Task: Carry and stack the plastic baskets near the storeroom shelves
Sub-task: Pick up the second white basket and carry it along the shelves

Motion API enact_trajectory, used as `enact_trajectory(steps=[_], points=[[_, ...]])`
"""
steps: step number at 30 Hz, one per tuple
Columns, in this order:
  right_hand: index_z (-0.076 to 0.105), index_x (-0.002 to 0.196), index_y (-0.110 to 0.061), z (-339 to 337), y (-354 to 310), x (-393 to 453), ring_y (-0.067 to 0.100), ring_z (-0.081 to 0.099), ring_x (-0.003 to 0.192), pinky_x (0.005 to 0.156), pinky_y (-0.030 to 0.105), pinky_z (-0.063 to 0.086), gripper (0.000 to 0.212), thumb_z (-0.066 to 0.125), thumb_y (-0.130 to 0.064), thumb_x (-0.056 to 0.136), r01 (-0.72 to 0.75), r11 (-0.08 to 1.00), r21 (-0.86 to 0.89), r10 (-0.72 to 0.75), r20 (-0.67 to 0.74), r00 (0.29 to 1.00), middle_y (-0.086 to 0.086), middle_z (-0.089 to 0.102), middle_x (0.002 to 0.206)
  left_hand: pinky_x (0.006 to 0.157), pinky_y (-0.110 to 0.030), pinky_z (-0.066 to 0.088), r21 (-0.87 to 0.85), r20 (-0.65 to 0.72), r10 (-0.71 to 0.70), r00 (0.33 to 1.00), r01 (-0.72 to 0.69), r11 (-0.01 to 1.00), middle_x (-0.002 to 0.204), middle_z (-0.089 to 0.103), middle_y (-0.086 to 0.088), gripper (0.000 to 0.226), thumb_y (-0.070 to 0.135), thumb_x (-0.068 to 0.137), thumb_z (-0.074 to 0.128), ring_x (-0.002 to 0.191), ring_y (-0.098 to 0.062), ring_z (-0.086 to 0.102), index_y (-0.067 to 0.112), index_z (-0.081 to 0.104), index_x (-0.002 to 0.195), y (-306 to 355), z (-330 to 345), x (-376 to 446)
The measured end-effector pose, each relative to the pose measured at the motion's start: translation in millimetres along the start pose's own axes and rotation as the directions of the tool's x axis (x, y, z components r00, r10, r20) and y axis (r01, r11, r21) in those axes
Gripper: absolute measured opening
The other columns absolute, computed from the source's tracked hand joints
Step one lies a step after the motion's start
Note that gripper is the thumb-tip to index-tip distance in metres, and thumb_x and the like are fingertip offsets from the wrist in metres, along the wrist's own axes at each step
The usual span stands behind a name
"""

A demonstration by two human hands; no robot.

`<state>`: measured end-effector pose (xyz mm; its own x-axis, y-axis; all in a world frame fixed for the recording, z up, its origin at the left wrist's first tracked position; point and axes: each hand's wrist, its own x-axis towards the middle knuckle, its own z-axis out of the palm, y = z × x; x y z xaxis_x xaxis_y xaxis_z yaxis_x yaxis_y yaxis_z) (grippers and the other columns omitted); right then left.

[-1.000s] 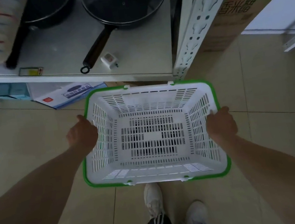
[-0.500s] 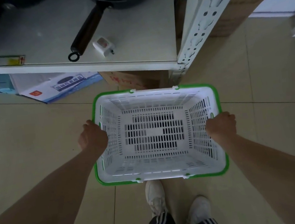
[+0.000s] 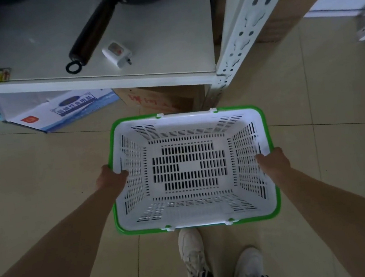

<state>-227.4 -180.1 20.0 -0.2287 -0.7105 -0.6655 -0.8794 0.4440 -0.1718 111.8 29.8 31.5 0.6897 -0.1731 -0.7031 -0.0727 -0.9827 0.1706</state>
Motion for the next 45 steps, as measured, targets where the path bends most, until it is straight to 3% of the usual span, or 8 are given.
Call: enact_trajectory(steps=[3, 5, 13, 21, 24, 31, 41, 45], points=[[0.06, 0.085, 0.002, 3, 10, 15, 0.022, 0.052, 0.052, 0.049, 0.024, 0.04, 0.023, 0.058, -0.021, 0.088, -0.036, 0.995, 0.094, 0.035, 0.009, 0.999, 0.011, 0.056, 0.065, 0.074, -0.039, 0.054, -0.066, -0.057, -0.01, 0.998, 0.006, 0.998, 0.09, 0.067, -0.016, 0.044, 0.026, 0.089, 0.066, 0.075, -0.03, 0.063, -0.001, 0.056, 0.123, -7, 7, 11], [0.053, 0.064, -0.004, 5, 14, 24, 0.02, 0.049, 0.046, 0.046, 0.022, 0.039, 0.027, 0.061, -0.019, 0.085, -0.057, 0.989, 0.139, 0.058, -0.002, 0.998, 0.008, 0.051, 0.056, 0.081, -0.042, 0.057, -0.137, -0.078, -0.024, 0.997, 0.013, 0.99, 0.098, 0.07, -0.021, 0.043, 0.024, 0.086, 0.07, 0.086, -0.036, 0.068, -0.002, 0.06, 0.12, -10, 10, 19], [0.049, 0.056, -0.009, 14, 20, 38, 0.019, 0.049, 0.045, 0.05, 0.022, 0.041, 0.031, 0.068, -0.015, 0.08, 0.0, 0.971, 0.238, 0.009, -0.039, 0.999, 0.006, 0.05, 0.053, 0.082, -0.036, 0.052, -0.322, -0.087, -0.047, 0.995, 0.017, 0.947, 0.116, 0.068, -0.027, 0.04, 0.014, 0.086, 0.069, 0.101, -0.04, 0.068, -0.004, 0.063, 0.121, -11, 14, 27], [0.057, 0.075, -0.004, 10, 28, 43, 0.015, 0.047, 0.049, 0.058, 0.027, 0.042, 0.02, 0.071, -0.017, 0.082, 0.022, 0.966, 0.257, -0.016, -0.023, 1.0, 0.004, 0.047, 0.057, 0.081, -0.035, 0.05, -0.309, -0.076, -0.058, 0.995, 0.032, 0.951, 0.114, 0.069, -0.027, 0.038, 0.014, 0.086, 0.069, 0.095, -0.039, 0.068, -0.003, 0.063, 0.119, -7, 17, 15], [0.057, 0.072, -0.002, 3, 39, 45, 0.016, 0.047, 0.049, 0.059, 0.028, 0.044, 0.022, 0.071, -0.017, 0.082, 0.001, 0.965, 0.261, 0.002, -0.008, 1.0, 0.004, 0.048, 0.058, 0.085, -0.041, 0.055, -0.281, -0.08, -0.043, 0.996, 0.018, 0.959, 0.112, 0.069, -0.027, 0.04, 0.016, 0.084, 0.072, 0.099, -0.041, 0.069, -0.004, 0.064, 0.117, -2, 22, 5], [0.062, 0.099, 0.011, -36, 79, 62, 0.022, 0.05, 0.058, 0.07, 0.031, 0.044, 0.036, 0.074, -0.018, 0.081, -0.069, 0.95, 0.304, 0.061, 0.035, 0.998, 0.011, 0.054, 0.069, 0.093, -0.051, 0.055, -0.228, -0.065, -0.013, 0.998, -0.002, 0.974, 0.113, 0.068, -0.029, 0.041, 0.021, 0.084, 0.072, 0.103, -0.043, 0.067, -0.005, 0.064, 0.115, 32, 47, -31], [0.059, 0.104, 0.008, -153, 132, 109, 0.021, 0.046, 0.053, 0.065, 0.03, 0.043, 0.038, 0.073, -0.02, 0.082, -0.128, 0.953, 0.274, 0.122, 0.04, 0.992, 0.008, 0.05, 0.064, 0.077, -0.039, 0.053, -0.196, -0.03, 0.015, 0.999, -0.021, 0.98, 0.095, 0.067, -0.024, 0.033, 0.019, 0.087, 0.067, 0.084, -0.034, 0.065, -0.007, 0.066, 0.108, 121, 113, -109], [0.06, 0.108, 0.011, -209, 145, 137, 0.031, 0.06, 0.073, 0.075, 0.037, 0.051, 0.042, 0.073, -0.019, 0.081, -0.107, 0.954, 0.279, 0.109, 0.008, 0.994, 0.021, 0.064, 0.092, 0.071, -0.034, 0.049, -0.174, -0.019, 0.028, 0.999, -0.031, 0.984, 0.085, 0.06, -0.019, 0.033, 0.019, 0.088, 0.066, 0.084, -0.037, 0.066, -0.009, 0.066, 0.107, 169, 141, -138]])
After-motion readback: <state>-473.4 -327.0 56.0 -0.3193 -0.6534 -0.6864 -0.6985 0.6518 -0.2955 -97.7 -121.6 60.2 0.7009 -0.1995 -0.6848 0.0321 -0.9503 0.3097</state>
